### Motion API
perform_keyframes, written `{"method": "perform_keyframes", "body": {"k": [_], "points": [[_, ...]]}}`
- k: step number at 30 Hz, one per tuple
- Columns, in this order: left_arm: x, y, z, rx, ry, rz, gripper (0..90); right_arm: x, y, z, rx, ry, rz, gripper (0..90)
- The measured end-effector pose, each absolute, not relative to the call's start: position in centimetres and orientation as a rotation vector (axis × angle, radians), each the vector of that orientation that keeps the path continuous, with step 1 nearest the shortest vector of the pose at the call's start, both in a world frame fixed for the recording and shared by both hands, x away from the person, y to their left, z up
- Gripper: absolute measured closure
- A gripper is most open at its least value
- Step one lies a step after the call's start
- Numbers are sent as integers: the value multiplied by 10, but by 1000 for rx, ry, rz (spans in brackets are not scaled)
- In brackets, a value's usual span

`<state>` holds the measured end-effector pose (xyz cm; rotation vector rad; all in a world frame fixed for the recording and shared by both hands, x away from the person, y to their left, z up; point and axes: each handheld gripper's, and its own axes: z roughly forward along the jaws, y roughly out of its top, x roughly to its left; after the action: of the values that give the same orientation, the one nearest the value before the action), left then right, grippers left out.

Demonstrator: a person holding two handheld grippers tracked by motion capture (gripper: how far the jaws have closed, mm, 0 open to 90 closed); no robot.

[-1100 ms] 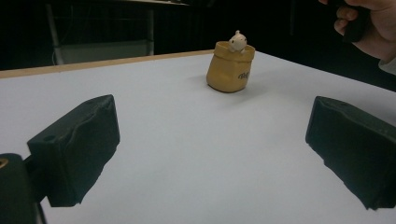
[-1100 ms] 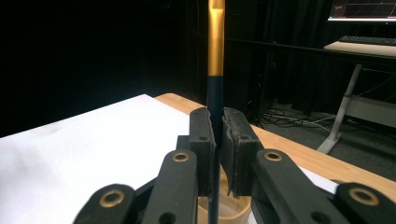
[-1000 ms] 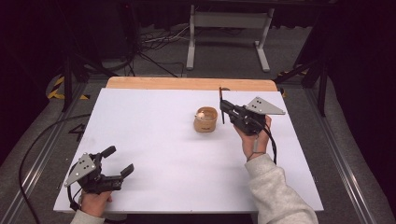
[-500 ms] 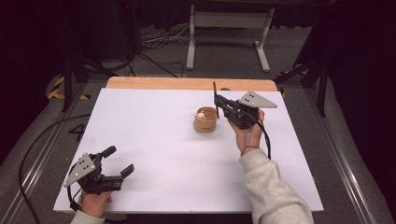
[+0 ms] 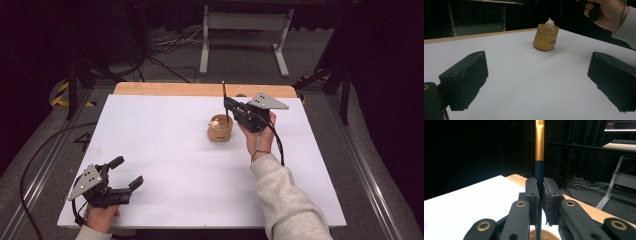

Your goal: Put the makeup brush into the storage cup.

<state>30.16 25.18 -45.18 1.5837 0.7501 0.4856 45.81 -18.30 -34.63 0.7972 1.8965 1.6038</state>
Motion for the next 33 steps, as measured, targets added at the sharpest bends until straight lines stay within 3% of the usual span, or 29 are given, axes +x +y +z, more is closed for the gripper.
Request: {"method": "perform_keyframes", "body": {"k": [33], "points": [[302, 252, -452, 1576, 748, 489, 39, 482, -175, -380, 881, 1905, 1602, 829]]}}
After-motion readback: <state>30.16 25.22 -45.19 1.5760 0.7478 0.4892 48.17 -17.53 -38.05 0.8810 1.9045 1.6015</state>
